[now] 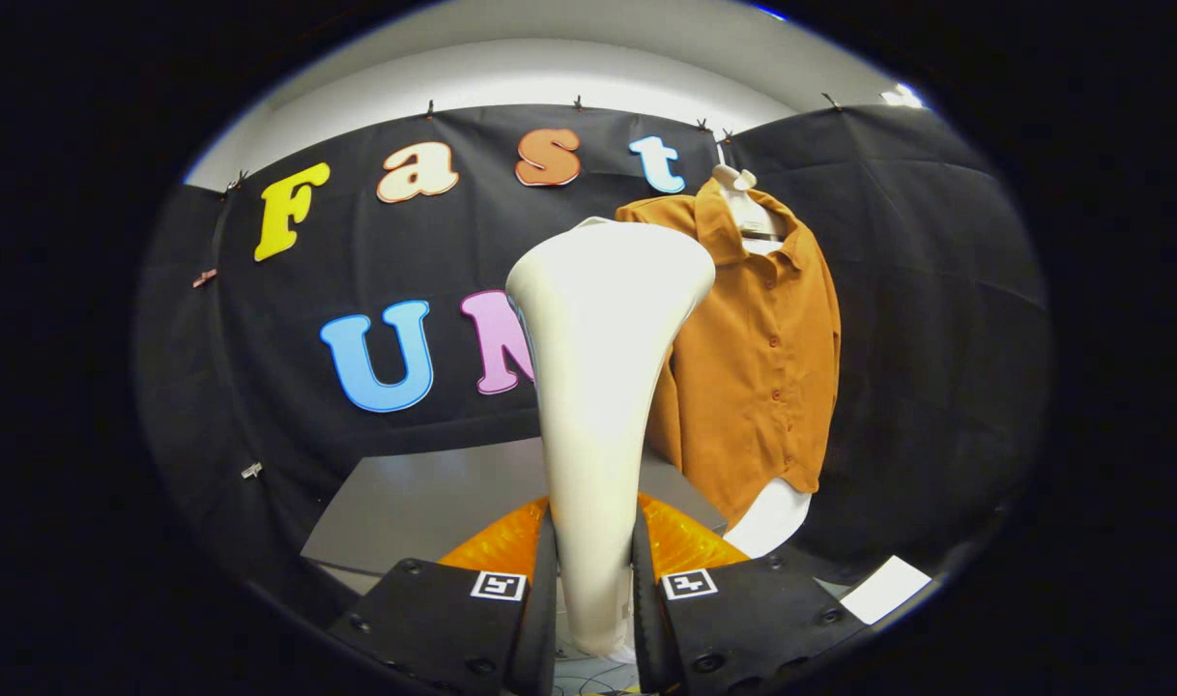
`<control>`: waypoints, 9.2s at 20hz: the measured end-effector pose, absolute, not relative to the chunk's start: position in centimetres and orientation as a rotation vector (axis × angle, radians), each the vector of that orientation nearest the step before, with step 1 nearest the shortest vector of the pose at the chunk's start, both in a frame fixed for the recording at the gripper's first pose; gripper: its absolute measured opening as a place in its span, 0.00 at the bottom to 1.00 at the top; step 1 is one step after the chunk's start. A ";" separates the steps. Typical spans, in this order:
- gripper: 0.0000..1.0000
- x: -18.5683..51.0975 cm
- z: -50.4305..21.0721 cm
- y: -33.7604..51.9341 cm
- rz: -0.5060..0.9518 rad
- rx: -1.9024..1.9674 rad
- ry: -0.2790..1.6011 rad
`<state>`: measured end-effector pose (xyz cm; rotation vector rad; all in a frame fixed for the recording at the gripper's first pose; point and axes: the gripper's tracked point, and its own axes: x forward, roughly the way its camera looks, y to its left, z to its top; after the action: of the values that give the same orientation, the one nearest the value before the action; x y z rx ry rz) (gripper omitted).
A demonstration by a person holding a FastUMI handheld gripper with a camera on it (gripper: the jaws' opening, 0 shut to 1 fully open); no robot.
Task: Iron the clothes twice with a garment steamer, once on the left side and once on the right side.
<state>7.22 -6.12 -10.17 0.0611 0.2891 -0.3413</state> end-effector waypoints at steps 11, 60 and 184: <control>0.36 12.5 -9.2 -18.3 -0.332 0.085 0.269; 0.37 13.2 -29.6 -29.8 -0.127 0.368 0.806; 0.36 11.3 -2.1 -4.6 0.160 0.050 0.007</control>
<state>11.33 -4.57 -2.06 0.0498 0.0065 0.1601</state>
